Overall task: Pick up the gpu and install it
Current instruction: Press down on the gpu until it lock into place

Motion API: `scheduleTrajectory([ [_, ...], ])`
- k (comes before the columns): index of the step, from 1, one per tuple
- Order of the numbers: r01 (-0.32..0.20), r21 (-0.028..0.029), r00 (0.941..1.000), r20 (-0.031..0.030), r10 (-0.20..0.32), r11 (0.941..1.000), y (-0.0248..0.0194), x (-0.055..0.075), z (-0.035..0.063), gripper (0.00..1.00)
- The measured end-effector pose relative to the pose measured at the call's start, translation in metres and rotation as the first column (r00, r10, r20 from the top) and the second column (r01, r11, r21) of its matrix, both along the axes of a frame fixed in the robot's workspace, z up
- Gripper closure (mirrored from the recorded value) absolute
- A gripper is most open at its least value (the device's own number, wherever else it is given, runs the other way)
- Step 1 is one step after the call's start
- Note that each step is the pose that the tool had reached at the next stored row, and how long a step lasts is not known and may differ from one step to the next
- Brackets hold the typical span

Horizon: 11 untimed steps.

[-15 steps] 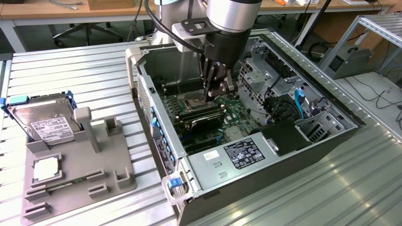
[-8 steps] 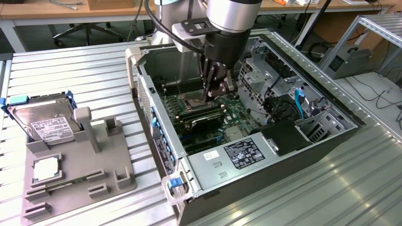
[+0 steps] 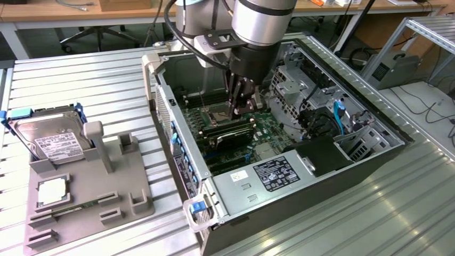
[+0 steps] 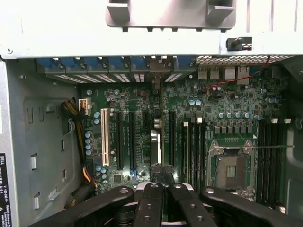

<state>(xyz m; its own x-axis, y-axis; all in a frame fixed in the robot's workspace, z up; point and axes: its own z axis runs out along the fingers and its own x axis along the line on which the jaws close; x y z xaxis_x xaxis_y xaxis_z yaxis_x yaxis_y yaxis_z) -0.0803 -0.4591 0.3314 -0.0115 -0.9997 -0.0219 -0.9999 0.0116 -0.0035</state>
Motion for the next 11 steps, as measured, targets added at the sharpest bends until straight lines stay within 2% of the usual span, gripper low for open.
scheduleTrajectory([
  [6,0.0,-0.0001,1.0,0.0,0.0,1.0,0.0,0.0,-0.0087,0.89],
  [11,0.0,-0.0001,1.0,0.0,0.0,1.0,0.0,0.0,-0.0088,0.89],
])
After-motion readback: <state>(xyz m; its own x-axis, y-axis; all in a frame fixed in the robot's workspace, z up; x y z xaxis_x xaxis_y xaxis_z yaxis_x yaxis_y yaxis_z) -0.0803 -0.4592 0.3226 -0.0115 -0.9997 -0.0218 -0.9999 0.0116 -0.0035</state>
